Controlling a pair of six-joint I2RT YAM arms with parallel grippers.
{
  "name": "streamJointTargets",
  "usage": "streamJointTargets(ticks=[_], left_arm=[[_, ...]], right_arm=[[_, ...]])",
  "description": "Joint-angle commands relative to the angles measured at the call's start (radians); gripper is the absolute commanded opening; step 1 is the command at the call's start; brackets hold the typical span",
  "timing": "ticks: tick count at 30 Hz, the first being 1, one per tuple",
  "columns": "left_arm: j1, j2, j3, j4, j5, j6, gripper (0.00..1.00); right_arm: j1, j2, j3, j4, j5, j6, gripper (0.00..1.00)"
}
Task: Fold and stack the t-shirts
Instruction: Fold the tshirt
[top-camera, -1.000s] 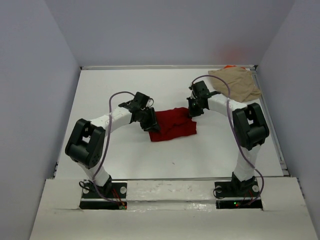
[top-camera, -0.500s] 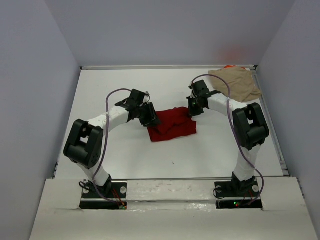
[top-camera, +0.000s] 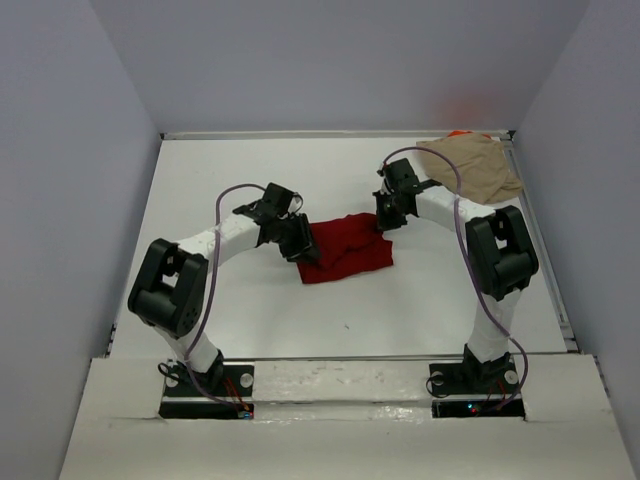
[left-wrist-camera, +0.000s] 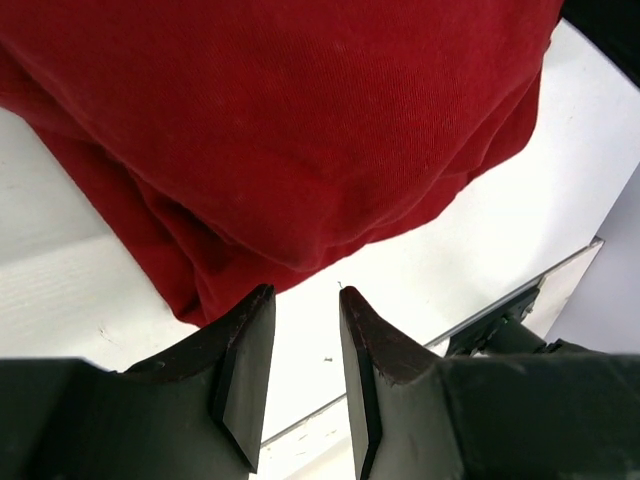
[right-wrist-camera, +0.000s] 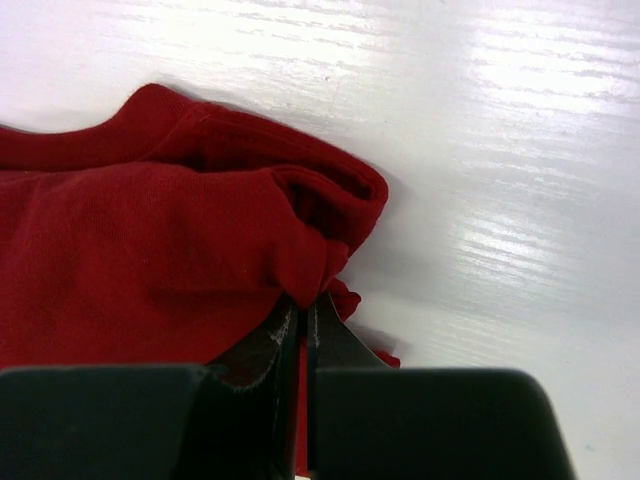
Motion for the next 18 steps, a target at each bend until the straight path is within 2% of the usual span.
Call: streamJointTargets(ticks=[1, 9, 12, 13, 14, 16, 18], left_arm=[[-0.028, -0.002, 0.043, -0.039, -0.007, 0.015, 0.41], [-0.032, 0.107, 0.032, 0.031, 0.024, 0.012, 0.4], [-0.032, 0.135, 0.044, 0.037, 0.024, 0.015, 0.36], [-0.031, 0.14, 0.047, 0.04, 0.024, 0.013, 0.33], [-0.032, 0.147, 0.049, 0.044, 0.029, 0.013, 0.18], [-0.032, 0.147, 0.056, 0.045, 0.029, 0.01, 0.0], [-0.032, 0.132, 0.065, 0.045, 0.019, 0.01, 0.0]], right_arm=[[0.003, -0.014, 0.046, 0.018, -0.012, -0.007, 0.0], [0.003, -0.019, 0.046, 0.016, -0.009, -0.009, 0.0], [0.003, -0.028, 0.045, 0.013, -0.003, -0.01, 0.0], [0.003, -0.03, 0.045, 0.013, -0.005, -0.01, 0.0], [0.003, -0.03, 0.043, 0.013, -0.006, -0.01, 0.0], [0.003, -0.024, 0.045, 0.013, -0.015, -0.01, 0.0], [0.003, -0.019, 0.042, 0.015, -0.018, -0.007, 0.0]])
